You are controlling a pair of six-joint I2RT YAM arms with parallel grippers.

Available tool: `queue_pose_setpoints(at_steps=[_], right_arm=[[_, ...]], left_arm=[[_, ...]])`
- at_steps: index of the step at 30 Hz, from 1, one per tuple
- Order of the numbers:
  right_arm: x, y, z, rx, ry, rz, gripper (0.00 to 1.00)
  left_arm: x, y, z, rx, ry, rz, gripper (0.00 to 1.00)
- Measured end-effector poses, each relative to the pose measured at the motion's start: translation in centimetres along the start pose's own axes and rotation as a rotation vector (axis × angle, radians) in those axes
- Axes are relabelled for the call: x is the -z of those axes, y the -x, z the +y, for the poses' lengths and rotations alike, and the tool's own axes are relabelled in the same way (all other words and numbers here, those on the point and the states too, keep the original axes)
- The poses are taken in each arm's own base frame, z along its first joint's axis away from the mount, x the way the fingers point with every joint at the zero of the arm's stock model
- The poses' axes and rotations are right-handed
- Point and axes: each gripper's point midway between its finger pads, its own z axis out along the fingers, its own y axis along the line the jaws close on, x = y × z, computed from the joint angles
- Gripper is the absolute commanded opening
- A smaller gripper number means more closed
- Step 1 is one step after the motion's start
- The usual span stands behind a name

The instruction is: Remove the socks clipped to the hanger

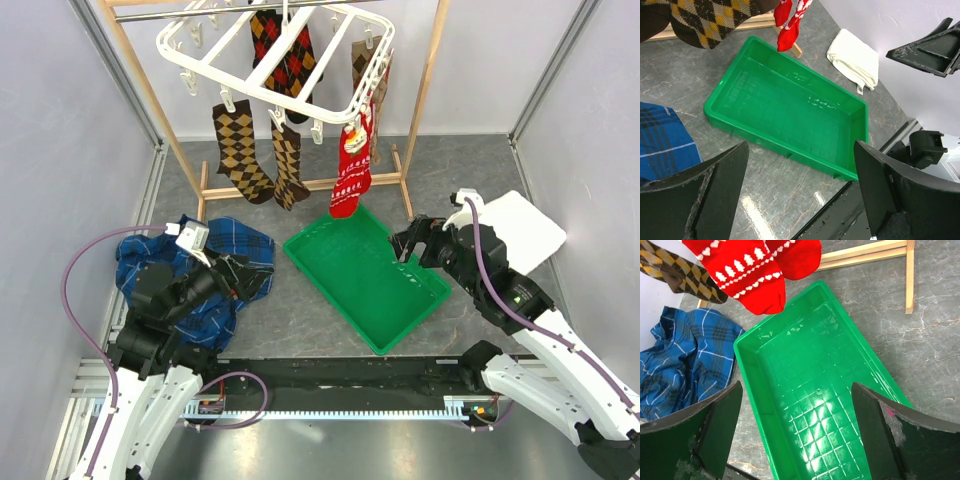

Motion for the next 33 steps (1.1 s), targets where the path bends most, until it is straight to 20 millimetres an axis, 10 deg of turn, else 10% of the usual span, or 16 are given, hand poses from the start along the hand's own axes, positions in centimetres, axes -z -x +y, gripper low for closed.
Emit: queue_pose_setpoints(at_steps=[10,29,33], right_arm=[[-1.6,1.4,2.6,0.004,0.106,-0.038,0.9],[-12.6,4.8,6.3,0.238,0.195,-0.237,0.96],[-14.5,5.1,7.0,0.305,0.215,-0.249,0.81]], left_arm=[[0.0,0.0,0.0,0.0,-0.001,0.0,0.91],[0.6,0.4,-0.6,-0.016,-0.02,-0.031,0.91],[0.6,0.4,-0.6,-0.016,-0.02,-0.031,0.9]])
